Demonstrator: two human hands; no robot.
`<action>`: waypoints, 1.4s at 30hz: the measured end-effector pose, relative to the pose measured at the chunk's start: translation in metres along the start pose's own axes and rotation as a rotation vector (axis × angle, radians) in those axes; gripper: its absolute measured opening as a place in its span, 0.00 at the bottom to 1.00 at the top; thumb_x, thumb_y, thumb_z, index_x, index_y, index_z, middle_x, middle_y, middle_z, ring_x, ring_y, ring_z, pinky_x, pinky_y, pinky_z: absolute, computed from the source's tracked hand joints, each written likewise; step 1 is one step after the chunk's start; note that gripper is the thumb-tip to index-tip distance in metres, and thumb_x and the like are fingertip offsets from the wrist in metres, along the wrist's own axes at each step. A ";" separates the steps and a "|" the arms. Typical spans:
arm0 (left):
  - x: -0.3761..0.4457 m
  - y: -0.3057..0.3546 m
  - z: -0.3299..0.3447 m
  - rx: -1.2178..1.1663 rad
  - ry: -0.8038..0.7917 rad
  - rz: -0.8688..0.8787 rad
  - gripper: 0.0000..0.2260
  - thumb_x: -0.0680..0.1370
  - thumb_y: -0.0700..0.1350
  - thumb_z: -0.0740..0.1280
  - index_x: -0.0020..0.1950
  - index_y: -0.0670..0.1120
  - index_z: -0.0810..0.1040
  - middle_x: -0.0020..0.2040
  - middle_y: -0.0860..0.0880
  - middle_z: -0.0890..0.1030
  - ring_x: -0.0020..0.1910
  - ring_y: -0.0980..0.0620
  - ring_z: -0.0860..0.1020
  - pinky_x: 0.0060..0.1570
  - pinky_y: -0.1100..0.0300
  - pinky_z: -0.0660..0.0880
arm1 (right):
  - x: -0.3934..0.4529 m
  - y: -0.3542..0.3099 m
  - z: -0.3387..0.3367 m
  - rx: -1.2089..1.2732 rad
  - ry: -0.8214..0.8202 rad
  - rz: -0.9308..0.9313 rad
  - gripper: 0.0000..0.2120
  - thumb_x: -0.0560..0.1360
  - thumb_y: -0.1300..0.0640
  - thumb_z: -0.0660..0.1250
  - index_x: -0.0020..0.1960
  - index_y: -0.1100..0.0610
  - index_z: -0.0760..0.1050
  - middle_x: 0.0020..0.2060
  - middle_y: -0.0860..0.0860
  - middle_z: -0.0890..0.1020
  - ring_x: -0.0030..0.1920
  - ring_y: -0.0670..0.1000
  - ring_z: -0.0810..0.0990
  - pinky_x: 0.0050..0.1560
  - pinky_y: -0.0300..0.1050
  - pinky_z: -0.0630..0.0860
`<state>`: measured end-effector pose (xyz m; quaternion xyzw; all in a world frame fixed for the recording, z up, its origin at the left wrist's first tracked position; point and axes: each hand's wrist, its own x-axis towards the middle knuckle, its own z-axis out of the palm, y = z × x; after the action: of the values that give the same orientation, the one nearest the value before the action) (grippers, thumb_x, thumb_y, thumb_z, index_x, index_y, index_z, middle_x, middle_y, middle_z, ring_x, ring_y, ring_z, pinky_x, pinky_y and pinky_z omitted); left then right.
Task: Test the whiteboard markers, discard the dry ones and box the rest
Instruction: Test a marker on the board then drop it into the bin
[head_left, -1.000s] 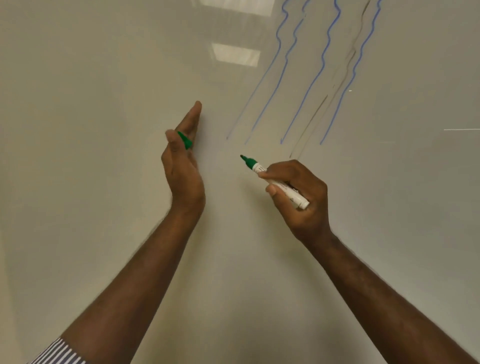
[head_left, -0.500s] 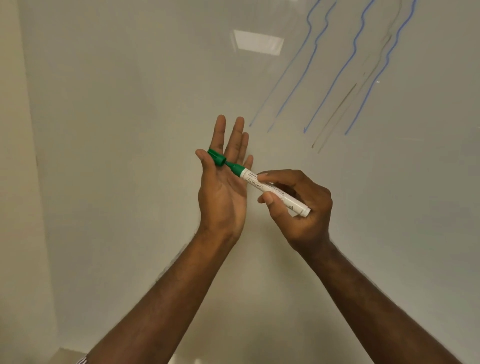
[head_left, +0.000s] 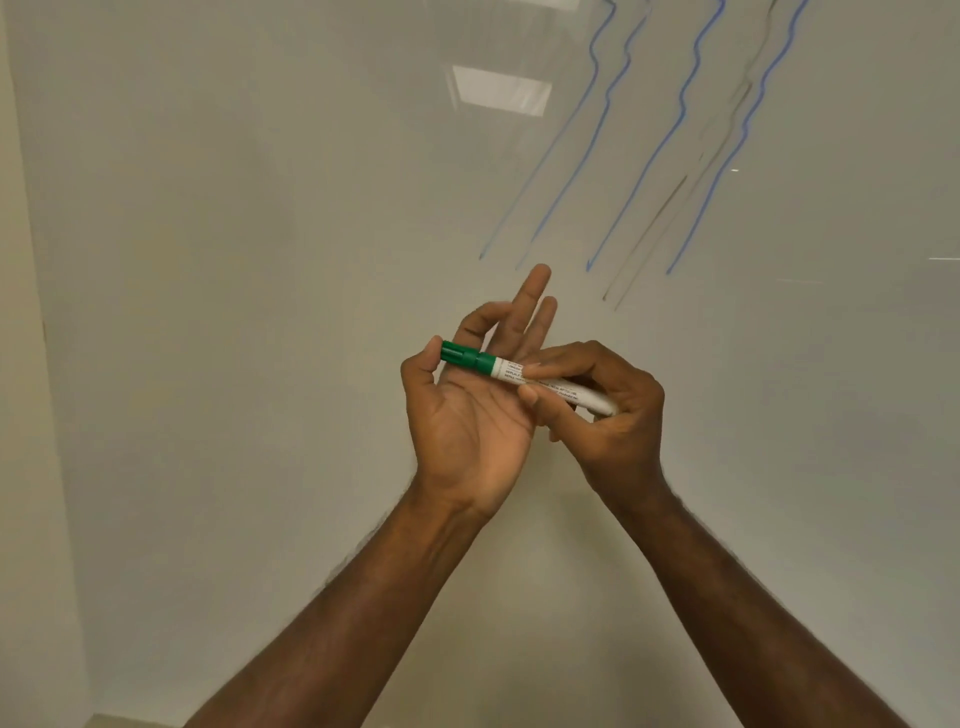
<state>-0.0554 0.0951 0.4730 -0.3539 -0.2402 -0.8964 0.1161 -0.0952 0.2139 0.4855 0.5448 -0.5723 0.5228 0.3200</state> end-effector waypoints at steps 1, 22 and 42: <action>-0.001 -0.001 0.001 -0.037 -0.010 -0.030 0.24 0.83 0.56 0.47 0.66 0.45 0.74 0.78 0.40 0.67 0.78 0.39 0.64 0.77 0.40 0.58 | 0.001 -0.001 -0.002 0.005 -0.005 0.003 0.10 0.72 0.68 0.75 0.50 0.57 0.82 0.46 0.48 0.86 0.46 0.49 0.86 0.43 0.39 0.81; -0.015 -0.048 -0.025 0.752 0.187 -0.212 0.22 0.85 0.54 0.54 0.59 0.42 0.82 0.58 0.42 0.85 0.57 0.42 0.84 0.63 0.41 0.78 | -0.031 0.003 -0.097 -0.202 -0.171 0.319 0.06 0.73 0.58 0.76 0.49 0.54 0.84 0.43 0.46 0.86 0.32 0.51 0.79 0.29 0.42 0.75; -0.025 -0.256 -0.022 0.870 0.014 -0.466 0.08 0.76 0.36 0.73 0.55 0.42 0.84 0.44 0.43 0.87 0.38 0.46 0.86 0.41 0.55 0.84 | -0.166 0.020 -0.276 -0.352 -0.177 0.760 0.09 0.73 0.60 0.77 0.53 0.57 0.86 0.46 0.47 0.87 0.47 0.50 0.85 0.45 0.37 0.78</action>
<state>-0.1468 0.3039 0.3525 -0.2037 -0.6641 -0.7176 0.0509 -0.1371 0.5202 0.3932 0.2748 -0.8382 0.4490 0.1422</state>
